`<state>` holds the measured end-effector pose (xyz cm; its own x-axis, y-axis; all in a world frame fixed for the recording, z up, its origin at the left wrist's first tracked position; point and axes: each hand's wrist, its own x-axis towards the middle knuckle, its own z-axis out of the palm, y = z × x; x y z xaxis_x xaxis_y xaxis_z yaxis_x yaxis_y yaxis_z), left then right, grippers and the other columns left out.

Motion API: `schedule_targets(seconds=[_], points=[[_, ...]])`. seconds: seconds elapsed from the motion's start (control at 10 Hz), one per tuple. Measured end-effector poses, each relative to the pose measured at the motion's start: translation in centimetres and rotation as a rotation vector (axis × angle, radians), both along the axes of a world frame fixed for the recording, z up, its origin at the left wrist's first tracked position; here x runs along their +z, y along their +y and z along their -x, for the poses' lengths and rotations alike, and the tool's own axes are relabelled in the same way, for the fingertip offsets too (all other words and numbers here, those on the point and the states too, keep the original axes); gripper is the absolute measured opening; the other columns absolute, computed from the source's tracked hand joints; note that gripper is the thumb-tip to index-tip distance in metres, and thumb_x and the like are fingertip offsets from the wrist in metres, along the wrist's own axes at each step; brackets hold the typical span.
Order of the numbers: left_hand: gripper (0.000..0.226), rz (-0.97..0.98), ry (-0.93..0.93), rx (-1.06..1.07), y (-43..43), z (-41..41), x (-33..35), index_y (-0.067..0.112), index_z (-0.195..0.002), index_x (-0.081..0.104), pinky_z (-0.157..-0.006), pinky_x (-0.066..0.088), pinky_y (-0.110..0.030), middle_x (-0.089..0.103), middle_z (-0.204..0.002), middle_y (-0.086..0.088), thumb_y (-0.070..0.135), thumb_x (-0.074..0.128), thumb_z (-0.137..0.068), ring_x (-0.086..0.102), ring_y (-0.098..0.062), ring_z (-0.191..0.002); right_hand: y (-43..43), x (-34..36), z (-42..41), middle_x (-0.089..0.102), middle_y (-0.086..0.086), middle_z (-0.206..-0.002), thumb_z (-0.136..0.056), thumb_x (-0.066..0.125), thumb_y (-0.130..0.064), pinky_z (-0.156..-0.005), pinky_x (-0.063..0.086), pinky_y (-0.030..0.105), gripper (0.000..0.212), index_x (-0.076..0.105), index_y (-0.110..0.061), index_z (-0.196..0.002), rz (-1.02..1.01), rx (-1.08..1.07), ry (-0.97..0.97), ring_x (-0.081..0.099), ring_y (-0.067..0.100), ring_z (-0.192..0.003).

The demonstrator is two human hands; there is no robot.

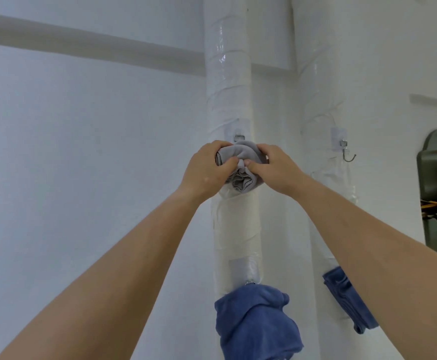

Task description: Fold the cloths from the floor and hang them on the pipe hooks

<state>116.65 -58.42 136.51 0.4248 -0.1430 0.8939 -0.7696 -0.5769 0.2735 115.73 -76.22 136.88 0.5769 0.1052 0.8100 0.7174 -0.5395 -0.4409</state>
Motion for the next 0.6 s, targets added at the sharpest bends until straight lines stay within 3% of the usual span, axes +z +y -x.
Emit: schedule_targets(seconds=[0.1, 0.2, 0.4, 0.6], points=[[0.042, -0.067, -0.077, 0.117, 0.0, 0.2, 0.2, 0.026, -0.127, 0.059, -0.092, 0.049, -0.033, 0.059, -0.122, 0.004, 0.041, 0.062, -0.088, 0.056, -0.015, -0.109, 0.1, 0.1, 0.3, 0.064, 0.004, -0.128, -0.092, 0.061, -0.021, -0.095, 0.053, 0.033, 0.046, 0.055, -0.02, -0.137, -0.019, 0.016, 0.009, 0.062, 0.022, -0.117], [0.052, -0.05, -0.063, 0.127, -0.1, 0.9, 0.3, 0.023, -0.138, 0.052, -0.101, 0.046, -0.035, 0.055, -0.136, 0.002, 0.042, 0.059, -0.09, 0.053, -0.017, -0.121, 0.2, 0.5, 0.8, 0.044, 0.009, -0.149, -0.096, 0.057, -0.032, -0.111, 0.037, 0.038, 0.065, 0.033, -0.016, -0.153, -0.039, -0.136, 0.03, 0.043, 0.026, -0.136], [0.062, -0.059, 0.015, 0.148, -0.1, 2.6, 1.6, 0.022, -0.147, 0.043, -0.107, 0.042, -0.039, 0.049, -0.148, 0.001, 0.048, 0.055, -0.092, 0.047, -0.019, -0.133, 0.0, 1.3, 1.9, 0.037, 0.01, -0.154, -0.095, 0.053, -0.047, -0.117, 0.028, 0.046, 0.07, 0.031, -0.018, -0.155, 0.016, -0.243, 0.014, 0.03, 0.03, -0.144], [0.061, -0.067, 0.042, 0.224, 1.0, 5.3, 1.8, 0.023, -0.147, 0.042, -0.104, 0.04, -0.036, 0.047, -0.149, 0.003, 0.051, 0.051, -0.093, 0.045, -0.018, -0.134, -0.1, 1.8, 4.5, 0.037, 0.007, -0.153, -0.093, 0.052, -0.047, -0.114, 0.03, 0.045, 0.069, 0.032, -0.02, -0.153, 0.072, -0.355, -0.018, 0.028, 0.029, -0.143]])
